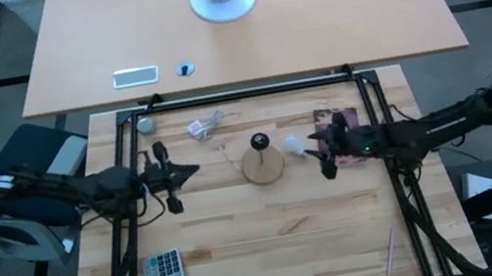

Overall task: Screw lightbulb
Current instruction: Return to Home Position

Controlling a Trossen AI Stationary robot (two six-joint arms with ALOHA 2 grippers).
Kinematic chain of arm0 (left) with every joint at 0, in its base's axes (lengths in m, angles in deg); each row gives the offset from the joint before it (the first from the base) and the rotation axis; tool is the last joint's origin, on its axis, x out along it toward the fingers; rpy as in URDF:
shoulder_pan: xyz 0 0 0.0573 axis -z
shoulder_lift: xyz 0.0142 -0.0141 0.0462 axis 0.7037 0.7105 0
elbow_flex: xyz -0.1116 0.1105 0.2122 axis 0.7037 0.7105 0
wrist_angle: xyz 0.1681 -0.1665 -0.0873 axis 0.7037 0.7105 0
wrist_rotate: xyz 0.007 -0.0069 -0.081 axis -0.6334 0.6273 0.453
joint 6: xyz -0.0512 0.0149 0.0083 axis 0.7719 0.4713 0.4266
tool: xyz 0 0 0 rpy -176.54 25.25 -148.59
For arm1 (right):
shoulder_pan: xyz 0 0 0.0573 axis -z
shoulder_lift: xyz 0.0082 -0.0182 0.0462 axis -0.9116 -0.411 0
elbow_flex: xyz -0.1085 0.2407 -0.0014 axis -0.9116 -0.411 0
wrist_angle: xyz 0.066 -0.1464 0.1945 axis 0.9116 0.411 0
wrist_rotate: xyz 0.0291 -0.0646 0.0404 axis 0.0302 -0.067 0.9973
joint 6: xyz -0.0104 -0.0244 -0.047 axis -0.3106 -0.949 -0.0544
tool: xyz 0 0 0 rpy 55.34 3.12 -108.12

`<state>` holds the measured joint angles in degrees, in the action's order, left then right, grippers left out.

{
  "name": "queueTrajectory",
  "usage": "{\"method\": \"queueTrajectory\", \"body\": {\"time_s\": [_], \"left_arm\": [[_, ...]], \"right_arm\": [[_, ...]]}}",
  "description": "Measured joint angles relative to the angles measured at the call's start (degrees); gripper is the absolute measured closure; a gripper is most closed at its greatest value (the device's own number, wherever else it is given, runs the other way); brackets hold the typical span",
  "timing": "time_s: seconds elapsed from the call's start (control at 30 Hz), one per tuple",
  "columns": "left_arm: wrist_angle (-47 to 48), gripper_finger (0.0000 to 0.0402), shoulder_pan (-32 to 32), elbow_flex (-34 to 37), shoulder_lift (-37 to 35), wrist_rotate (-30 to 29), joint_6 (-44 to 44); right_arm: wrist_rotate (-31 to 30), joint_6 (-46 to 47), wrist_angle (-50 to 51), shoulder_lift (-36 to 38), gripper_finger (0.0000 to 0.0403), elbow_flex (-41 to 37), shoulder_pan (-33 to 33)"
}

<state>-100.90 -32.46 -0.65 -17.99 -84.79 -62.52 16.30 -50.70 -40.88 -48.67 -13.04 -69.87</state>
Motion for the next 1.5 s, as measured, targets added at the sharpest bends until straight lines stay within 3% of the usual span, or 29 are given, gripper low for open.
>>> {"method": "queueTrajectory", "body": {"time_s": [0.2, 0.33, 0.63, 0.87, 1.3, 1.5], "left_arm": [[-0.5, 0.0401, 0.1, 4.6, -8.0, 0.2, -3.4], [-0.5, 0.0401, 0.1, 7.8, -12.5, 3.4, -5.7], [-9.5, 0.0401, 0.1, 19.2, -23.3, 3.4, -8.5], [-5.1, 0.0401, 0.1, 19.4, -29.3, 3.4, -8.3], [-5.1, 0.0402, 0.1, 19.1, -27.9, 2.9, -8.5], [-4.9, 0.0401, 0.1, 19.1, -24.3, 3.0, -8.5]], "right_arm": [[0.3, -2.8, -0.7, 11.5, 0.0196, -5.4, 0.0], [0.9, -3.7, -1.9, 19.0, 0.0196, -9.3, 0.0], [4.3, -8.1, -5.5, 34.8, 0.0197, -16.1, 0.0], [8.3, -13.5, -4.7, 48.1, 0.0197, -19.6, -0.3], [12.5, -23.0, -4.8, 47.9, 0.0197, -20.3, -0.5], [12.5, -16.2, -4.7, 46.6, 0.0197, -20.3, -0.5]]}}
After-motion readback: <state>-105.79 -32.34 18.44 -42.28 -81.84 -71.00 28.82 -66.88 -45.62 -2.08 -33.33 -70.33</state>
